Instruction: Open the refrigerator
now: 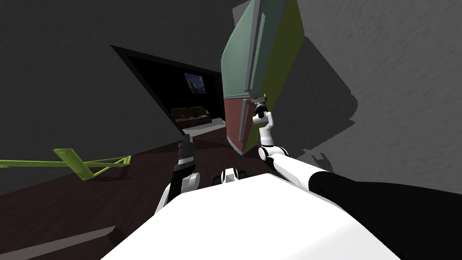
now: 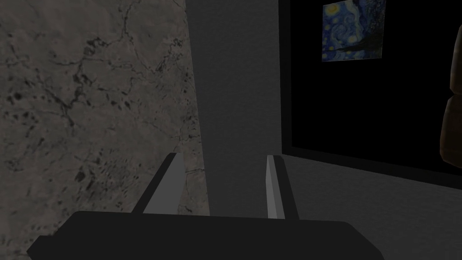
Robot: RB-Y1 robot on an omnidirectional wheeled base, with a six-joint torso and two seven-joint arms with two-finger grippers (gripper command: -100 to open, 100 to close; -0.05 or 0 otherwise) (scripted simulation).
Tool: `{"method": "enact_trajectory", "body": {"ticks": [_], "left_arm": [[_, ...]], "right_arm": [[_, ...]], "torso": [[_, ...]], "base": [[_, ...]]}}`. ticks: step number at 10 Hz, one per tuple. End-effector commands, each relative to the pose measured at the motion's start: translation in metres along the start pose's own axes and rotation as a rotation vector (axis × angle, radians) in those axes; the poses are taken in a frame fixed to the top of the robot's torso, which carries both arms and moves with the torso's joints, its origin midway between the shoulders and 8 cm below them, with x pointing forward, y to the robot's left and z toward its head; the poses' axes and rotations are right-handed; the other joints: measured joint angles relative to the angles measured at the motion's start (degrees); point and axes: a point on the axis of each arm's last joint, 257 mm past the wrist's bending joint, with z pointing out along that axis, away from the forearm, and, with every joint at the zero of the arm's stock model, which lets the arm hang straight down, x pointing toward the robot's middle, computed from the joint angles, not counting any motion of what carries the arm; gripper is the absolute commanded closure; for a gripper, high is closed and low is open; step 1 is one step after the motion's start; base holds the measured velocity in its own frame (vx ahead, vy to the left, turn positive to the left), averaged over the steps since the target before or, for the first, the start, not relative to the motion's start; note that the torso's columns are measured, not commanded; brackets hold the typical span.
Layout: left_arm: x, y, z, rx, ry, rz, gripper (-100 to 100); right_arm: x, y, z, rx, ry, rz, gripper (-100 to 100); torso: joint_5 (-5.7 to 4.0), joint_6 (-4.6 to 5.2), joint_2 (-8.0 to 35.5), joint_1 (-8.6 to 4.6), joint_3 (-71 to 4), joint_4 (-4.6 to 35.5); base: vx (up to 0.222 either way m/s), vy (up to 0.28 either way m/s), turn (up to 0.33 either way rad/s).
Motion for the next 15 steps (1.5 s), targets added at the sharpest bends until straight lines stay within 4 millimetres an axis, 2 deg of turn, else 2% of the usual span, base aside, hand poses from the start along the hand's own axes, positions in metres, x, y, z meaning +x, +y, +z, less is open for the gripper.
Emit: {"method": "enact_trajectory", "body": {"ticks": [1, 2, 5, 7, 11, 15], "left_arm": [[0.0, 0.0, 0.0, 0.0, 0.0, 0.0, 0], [0.0, 0.0, 0.0, 0.0, 0.0, 0.0, 0], [0.0, 0.0, 0.0, 0.0, 0.0, 0.0, 0], [0.0, 0.0, 0.0, 0.0, 0.0, 0.0, 0], [0.0, 0.0, 0.0, 0.0, 0.0, 0.0, 0], [0.0, 0.0, 0.0, 0.0, 0.0, 0.0, 0]], "right_arm": [[0.003, -0.004, 0.012, 0.015, 0.032, -0.079, -100], [0.005, -0.008, 0.021, 0.027, 0.06, -0.128, -100], [0.008, -0.013, 0.03, 0.036, 0.087, -0.195, -100], [0.011, -0.023, 0.045, 0.054, 0.138, -0.284, -100], [0.013, -0.036, 0.057, 0.068, 0.186, -0.398, -100], [0.014, -0.062, 0.075, 0.094, 0.261, -0.55, -100]], "torso": [[0.0, -0.02, -0.04, 0.01, -0.03, -0.01], [-0.01, 0.0, -0.02, -0.02, -0.02, -0.01], [0.01, -0.01, -0.01, 0.05, -0.01, 0.0], [0.0, -0.01, 0.01, 0.02, 0.0, 0.01], [0.05, -0.14, -0.3, 0.15, -0.22, -0.14], [0.0, -0.12, -0.34, 0.04, -0.25, -0.18]], "base": [[0.023, 0.035, 0.04], [0.026, 0.047, 0.064], [0.023, 0.044, 0.04], [0.021, 0.053, 0.058], [0.021, 0.061, 0.046], [0.022, 0.054, 0.06]]}}
